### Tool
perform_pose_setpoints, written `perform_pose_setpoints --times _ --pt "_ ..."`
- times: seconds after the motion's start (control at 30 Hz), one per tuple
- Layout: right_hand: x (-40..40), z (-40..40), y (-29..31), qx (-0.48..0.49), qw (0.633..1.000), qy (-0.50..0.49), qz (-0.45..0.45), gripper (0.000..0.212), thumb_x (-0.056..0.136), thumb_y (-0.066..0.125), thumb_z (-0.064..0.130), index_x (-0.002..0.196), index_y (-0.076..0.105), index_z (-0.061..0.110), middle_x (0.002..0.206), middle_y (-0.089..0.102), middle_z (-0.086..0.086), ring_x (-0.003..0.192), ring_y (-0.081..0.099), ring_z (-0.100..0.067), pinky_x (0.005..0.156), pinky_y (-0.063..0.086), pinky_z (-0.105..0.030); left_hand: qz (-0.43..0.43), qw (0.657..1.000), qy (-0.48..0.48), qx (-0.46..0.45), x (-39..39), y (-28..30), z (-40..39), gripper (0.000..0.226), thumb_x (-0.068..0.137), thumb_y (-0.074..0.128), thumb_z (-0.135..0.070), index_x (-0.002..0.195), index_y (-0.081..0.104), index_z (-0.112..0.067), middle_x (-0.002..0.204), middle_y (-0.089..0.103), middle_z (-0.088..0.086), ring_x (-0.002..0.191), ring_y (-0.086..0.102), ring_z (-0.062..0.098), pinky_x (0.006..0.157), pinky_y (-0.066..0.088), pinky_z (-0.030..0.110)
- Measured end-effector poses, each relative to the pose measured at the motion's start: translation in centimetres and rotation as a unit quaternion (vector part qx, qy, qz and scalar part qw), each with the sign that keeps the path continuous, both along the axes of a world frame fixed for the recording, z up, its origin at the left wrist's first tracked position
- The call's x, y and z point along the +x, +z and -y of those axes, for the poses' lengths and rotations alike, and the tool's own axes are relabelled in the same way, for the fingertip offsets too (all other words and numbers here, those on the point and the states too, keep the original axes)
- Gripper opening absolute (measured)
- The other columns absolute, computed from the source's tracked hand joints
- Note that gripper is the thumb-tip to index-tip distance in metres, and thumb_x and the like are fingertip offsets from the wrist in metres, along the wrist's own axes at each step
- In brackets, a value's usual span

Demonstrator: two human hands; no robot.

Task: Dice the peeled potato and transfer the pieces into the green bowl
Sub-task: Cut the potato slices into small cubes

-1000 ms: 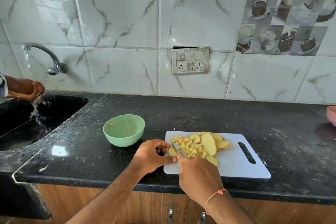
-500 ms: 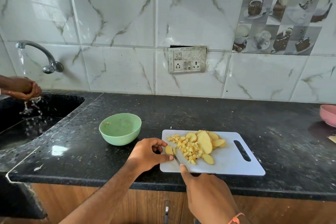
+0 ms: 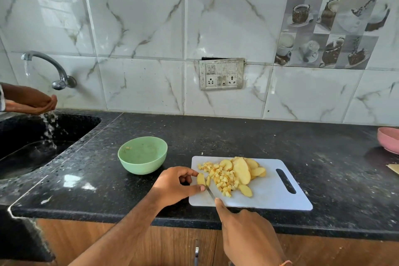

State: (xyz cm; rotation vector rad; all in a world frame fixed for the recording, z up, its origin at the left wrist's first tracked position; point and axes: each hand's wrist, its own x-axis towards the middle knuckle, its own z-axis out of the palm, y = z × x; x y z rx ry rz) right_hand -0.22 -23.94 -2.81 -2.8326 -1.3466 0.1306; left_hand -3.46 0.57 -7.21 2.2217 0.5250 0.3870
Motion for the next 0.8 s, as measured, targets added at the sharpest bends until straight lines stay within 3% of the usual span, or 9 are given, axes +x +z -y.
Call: perform_pose_setpoints --times 0.1,0.23,0.37,0.5,0.7,0.8 --pt "-0.1 0.0 0.1 0.004 1.000 0.003 0.004 0.066 0.108 0.039 0.029 0.164 0.006 0.035 0.084 0.047 -0.003 0.064 0.041 -0.020 0.052 0.032 -0.031 -0.001 1.000 -0.006 -0.008 -0.1 0.2 0.0 0.024 0.078 0.089 -0.053 0.100 0.078 -0.047 0.091 0.074 -0.015 0.082 0.064 0.000 0.067 0.048 0.012" --pt "-0.3 0.0 0.2 -0.010 1.000 0.007 0.002 0.067 0.108 0.039 0.028 0.165 0.005 0.034 0.090 0.051 -0.004 0.076 0.049 -0.025 0.069 0.042 -0.033 0.001 1.000 0.005 -0.029 -0.2 0.3 0.2 0.019 0.078 0.091 -0.045 0.094 0.080 -0.044 0.091 0.075 -0.018 0.089 0.066 0.004 0.067 0.049 0.011" --pt "-0.3 0.1 0.7 -0.032 0.999 0.009 -0.005 0.069 0.107 0.041 0.028 0.165 0.003 0.034 0.093 0.054 -0.006 0.080 0.050 -0.026 0.072 0.042 -0.035 0.007 0.999 0.009 -0.051 -0.2 0.3 0.4 0.017 0.079 0.092 -0.040 0.092 0.082 -0.040 0.088 0.075 -0.020 0.081 0.065 -0.004 0.065 0.047 0.009" --pt "-0.2 0.3 1.1 -0.047 0.998 0.002 -0.036 0.070 0.107 0.042 0.031 0.164 0.001 0.037 0.114 0.067 -0.009 0.088 0.058 -0.027 0.076 0.042 -0.035 0.019 0.998 0.012 -0.062 -0.2 0.2 0.5 0.016 0.079 0.092 -0.037 0.092 0.082 -0.038 0.089 0.076 -0.018 0.082 0.066 -0.004 0.067 0.049 0.010" --pt "-0.5 0.5 0.9 0.029 0.999 -0.019 -0.003 0.066 0.108 0.040 0.034 0.164 0.004 0.036 0.105 0.067 -0.002 0.084 0.061 -0.019 0.078 0.053 -0.033 0.065 0.991 0.016 -0.119 -0.2 0.2 0.6 0.014 0.084 0.090 -0.029 0.095 0.083 -0.029 0.093 0.080 -0.015 0.091 0.075 0.005 0.086 0.060 0.022" --pt "-0.5 0.0 0.4 0.080 0.996 -0.026 0.023 0.067 0.108 0.041 0.036 0.164 0.005 0.036 0.107 0.068 0.001 0.087 0.065 -0.014 0.075 0.056 -0.029 0.072 0.990 0.029 -0.118 -0.3 0.1 0.7 0.012 0.085 0.089 -0.031 0.096 0.083 -0.030 0.092 0.080 -0.015 0.090 0.076 0.005 0.085 0.060 0.022"
